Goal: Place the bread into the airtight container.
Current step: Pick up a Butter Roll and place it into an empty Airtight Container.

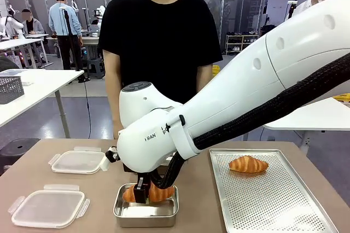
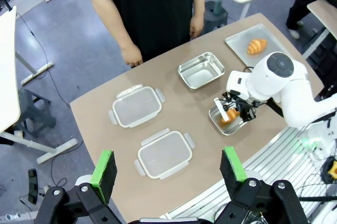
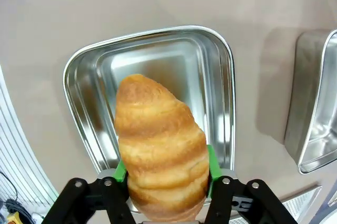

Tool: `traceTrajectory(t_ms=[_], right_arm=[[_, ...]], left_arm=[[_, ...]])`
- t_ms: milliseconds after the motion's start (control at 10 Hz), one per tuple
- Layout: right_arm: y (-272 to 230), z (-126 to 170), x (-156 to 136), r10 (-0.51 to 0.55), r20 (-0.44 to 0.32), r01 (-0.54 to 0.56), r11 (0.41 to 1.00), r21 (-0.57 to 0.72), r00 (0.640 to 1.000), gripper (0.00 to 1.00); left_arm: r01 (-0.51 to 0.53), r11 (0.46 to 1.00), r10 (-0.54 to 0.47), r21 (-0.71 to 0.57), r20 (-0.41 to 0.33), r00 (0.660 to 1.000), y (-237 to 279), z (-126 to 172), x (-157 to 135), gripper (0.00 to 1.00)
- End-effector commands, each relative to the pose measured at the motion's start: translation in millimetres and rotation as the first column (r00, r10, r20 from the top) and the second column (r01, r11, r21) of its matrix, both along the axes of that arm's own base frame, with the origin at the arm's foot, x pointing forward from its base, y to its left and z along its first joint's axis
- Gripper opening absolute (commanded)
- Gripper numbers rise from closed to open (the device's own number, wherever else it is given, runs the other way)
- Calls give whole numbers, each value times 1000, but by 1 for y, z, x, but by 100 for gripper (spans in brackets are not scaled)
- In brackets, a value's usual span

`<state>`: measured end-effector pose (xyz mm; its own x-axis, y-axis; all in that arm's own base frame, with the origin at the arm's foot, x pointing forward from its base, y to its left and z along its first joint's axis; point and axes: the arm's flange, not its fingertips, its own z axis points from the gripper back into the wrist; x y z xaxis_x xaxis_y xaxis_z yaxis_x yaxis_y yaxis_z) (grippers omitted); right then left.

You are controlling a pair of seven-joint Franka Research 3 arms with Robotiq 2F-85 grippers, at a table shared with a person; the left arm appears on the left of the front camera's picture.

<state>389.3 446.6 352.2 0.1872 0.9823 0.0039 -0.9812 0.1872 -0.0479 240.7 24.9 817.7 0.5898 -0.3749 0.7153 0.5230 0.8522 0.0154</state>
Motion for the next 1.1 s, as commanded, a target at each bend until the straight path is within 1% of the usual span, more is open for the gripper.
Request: traceTrajectory(t_ms=[0,100,400,500,600,700,800,1000], right_arm=[[2,6,1,2,-6,-1,1000,25,1000,73],[1,6,0,10,-9,-9,1000,19,1000,80],[0,8,-4,21,-15,-20,999,25,1000,98],[1,10,-4,24,-11,-24,999,28,1000,100],[1,11,-4,26,-5,-25,999,31,1000,100],[0,13,-4,38,27,-38,999,-3,999,100],[4,6,-2,9,4,-9,1000,12,1000,100],[4,6,-2,9,4,-9,1000,12,1000,100]], left_arm=[[4,1000,-4,-1,2,1000,0,1,0,100],[4,1000,-4,-1,2,1000,0,1,0,100],[4,1000,-4,-1,2,1000,0,1,0,100],[4,1000,-4,-1,2,1000,0,1,0,100],[4,1000,-4,-1,2,1000,0,1,0,100],[4,1000,-4,-1,2,1000,0,1,0,100],[4,1000,-4,-1,2,1000,0,1,0,100],[4,1000,-4,-1,2,1000,0,1,0,100]])
